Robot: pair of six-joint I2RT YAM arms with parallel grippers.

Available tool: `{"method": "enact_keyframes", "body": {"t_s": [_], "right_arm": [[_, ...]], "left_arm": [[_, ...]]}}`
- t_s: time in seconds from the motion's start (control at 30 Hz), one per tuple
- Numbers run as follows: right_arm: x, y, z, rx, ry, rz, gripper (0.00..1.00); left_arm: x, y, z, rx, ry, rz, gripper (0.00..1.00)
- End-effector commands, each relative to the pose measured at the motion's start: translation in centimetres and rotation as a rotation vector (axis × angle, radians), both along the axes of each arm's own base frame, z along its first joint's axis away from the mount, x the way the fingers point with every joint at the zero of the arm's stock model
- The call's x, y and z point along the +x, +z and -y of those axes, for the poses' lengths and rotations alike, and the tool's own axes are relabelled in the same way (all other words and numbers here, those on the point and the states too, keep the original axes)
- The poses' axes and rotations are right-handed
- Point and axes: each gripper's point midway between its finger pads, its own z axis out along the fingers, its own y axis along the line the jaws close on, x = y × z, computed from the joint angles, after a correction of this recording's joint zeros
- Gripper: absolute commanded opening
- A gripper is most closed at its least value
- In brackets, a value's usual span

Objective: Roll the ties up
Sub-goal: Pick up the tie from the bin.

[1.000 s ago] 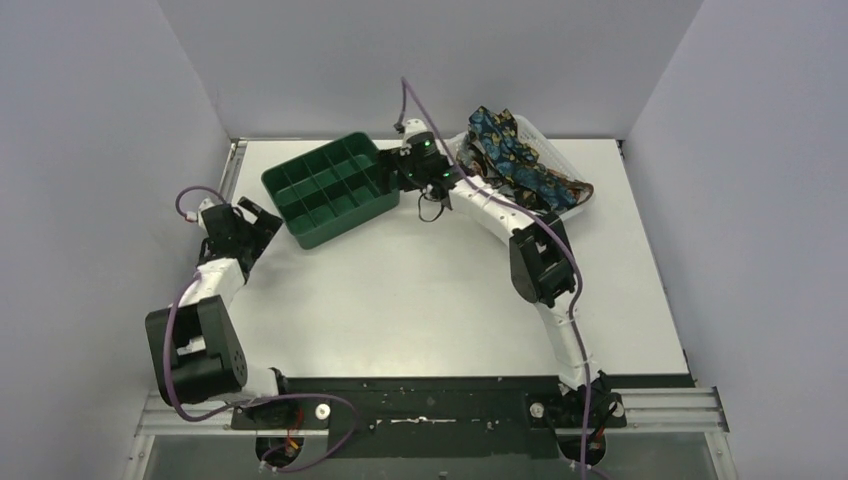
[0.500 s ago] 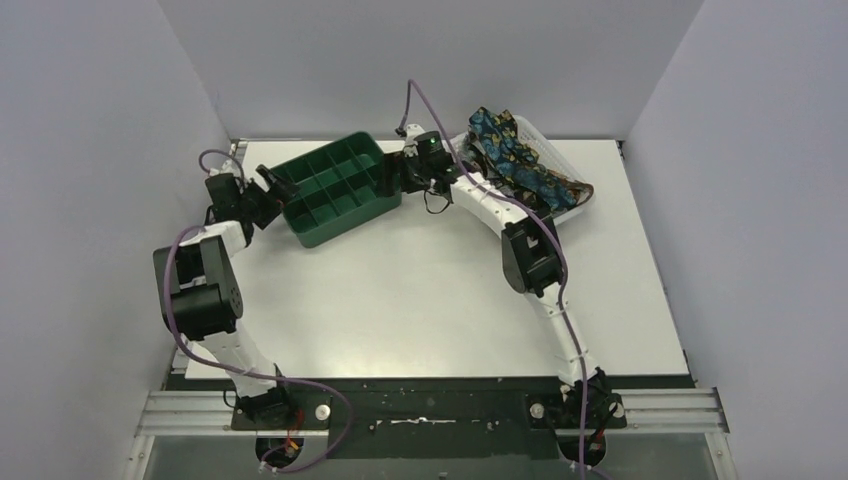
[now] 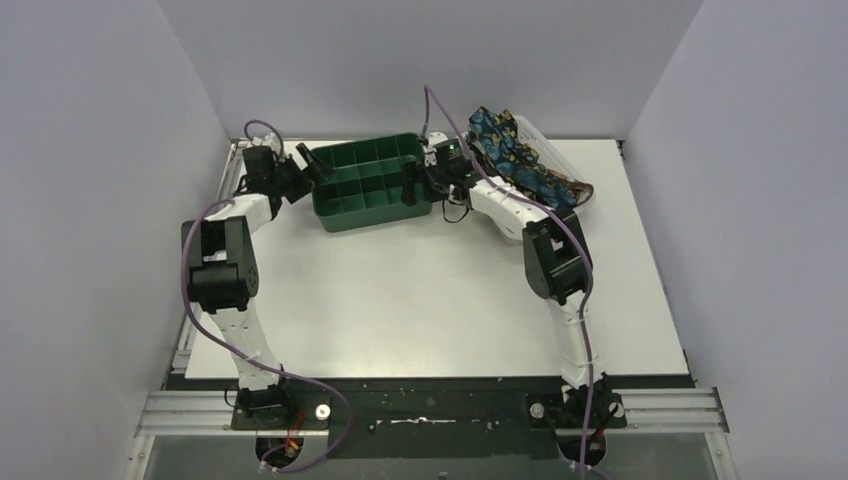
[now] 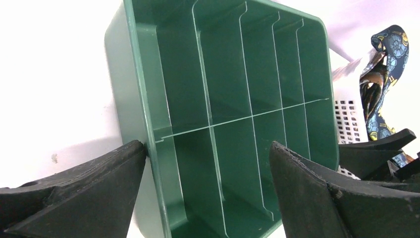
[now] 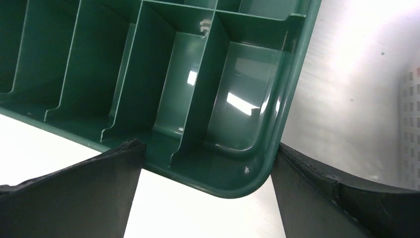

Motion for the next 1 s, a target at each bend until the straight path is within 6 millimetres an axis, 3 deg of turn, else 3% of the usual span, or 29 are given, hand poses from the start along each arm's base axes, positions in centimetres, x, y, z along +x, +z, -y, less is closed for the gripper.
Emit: {"method": "enact_keyframes", "body": {"t_s": [0.0, 0.2, 0.33, 0.4, 0.5, 0.63, 0.73, 0.97], "right_arm": [[1.0, 6.4, 1.4, -0.041, -0.006, 0.129, 1.00], [0.0, 12.5, 6.8, -0.097, -0.116, 0.241, 1.00], [1.0, 14.2, 14.3, -0.150, -0.325, 0.260, 1.00], [2.1, 14.1, 17.7, -0.149, -0.395, 0.248, 1.00], [3.8, 13.4, 20.8, -0.138, -0.419, 0.235, 0.99], [6.7, 12.6, 23.1, -0.096, -0.442, 0.216, 0.97], [9.2, 12.6, 23.2, -0.059, -0.422, 0.221, 0.95], [13.2, 10.4, 22.3, -0.048, -0.396, 0.215, 0.92]], "left_arm": [[0.3, 3.9, 0.5, -0.020, -0.008, 0.062, 0.93], [-2.8, 6.2, -4.2, 0.068, 0.168, 0.081, 0.97], [-5.9, 7.3, -6.5, 0.093, 0.234, 0.063, 0.97], [-8.0, 6.4, -6.4, 0.116, 0.237, 0.016, 0.97], [-11.0, 6.4, -4.2, 0.093, 0.183, 0.020, 0.97], [-14.4, 6.5, 0.0, 0.067, 0.101, 0.032, 0.97], [-16.9, 6.1, 2.2, 0.077, 0.034, 0.019, 0.97], [-21.7, 5.0, 2.9, 0.089, -0.020, -0.010, 0.97]]}}
